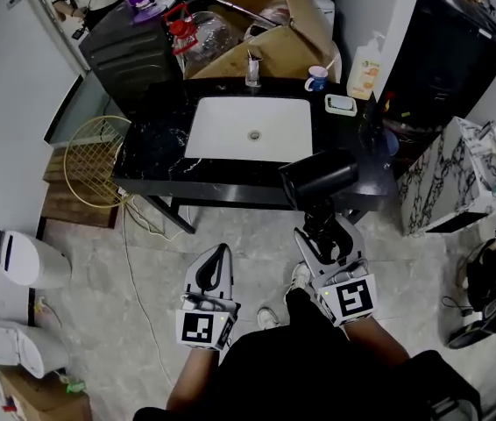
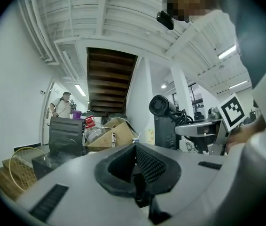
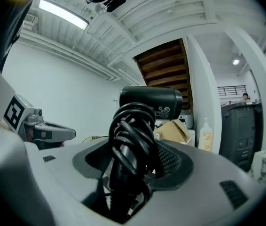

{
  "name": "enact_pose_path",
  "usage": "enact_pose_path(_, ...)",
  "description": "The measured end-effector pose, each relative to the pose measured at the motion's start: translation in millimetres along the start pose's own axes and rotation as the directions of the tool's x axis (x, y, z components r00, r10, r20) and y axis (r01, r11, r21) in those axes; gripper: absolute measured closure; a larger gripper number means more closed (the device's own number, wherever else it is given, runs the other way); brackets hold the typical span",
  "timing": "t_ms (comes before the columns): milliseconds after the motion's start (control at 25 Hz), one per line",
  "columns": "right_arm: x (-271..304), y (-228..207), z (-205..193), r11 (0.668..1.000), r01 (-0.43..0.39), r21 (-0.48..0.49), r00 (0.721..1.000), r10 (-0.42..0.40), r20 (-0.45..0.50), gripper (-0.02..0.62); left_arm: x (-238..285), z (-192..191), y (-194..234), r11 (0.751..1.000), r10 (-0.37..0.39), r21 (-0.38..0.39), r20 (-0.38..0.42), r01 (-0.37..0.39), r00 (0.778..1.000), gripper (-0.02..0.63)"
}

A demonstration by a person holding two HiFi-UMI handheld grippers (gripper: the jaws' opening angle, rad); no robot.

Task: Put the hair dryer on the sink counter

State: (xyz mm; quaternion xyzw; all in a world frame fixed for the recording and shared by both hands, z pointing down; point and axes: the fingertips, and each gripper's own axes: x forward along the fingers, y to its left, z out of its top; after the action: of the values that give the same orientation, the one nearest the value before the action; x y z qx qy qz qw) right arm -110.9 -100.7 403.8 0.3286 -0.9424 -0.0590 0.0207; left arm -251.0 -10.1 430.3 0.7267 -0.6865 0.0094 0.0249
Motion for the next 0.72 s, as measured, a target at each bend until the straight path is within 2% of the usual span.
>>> enact_pose_path(200, 26, -41, -9, 0.999, 0.040, 0.024, 0.999, -0.040, -0.016, 0.337, 53, 2, 2, 0.999, -0.037, 0.007, -0.005, 0.037, 0.999, 0.612)
enact_pose_path(360, 40, -82, -23, 0.997, 0.070, 0.016, 0.996, -0.070, -0.051, 0.337, 105, 7, -11, 0.995, -0.097, 0.027, 0.006, 0.096, 0.995, 0.612)
enact_pose_path(560, 61, -121, -53, 0.994, 0.099, 0.037, 0.989, -0.095, -0.110, 0.337, 160, 9, -10, 0.995, -0.103, -0.003, -0.006, 0.103, 0.995, 0.612)
enact_pose_path(720, 73, -155, -71, 0.994, 0.105, 0.035, 0.985, -0.099, -0.138, 0.337, 199, 9, -19, 0.991, -0.133, 0.011, -0.020, 0.134, 0.991, 0.612)
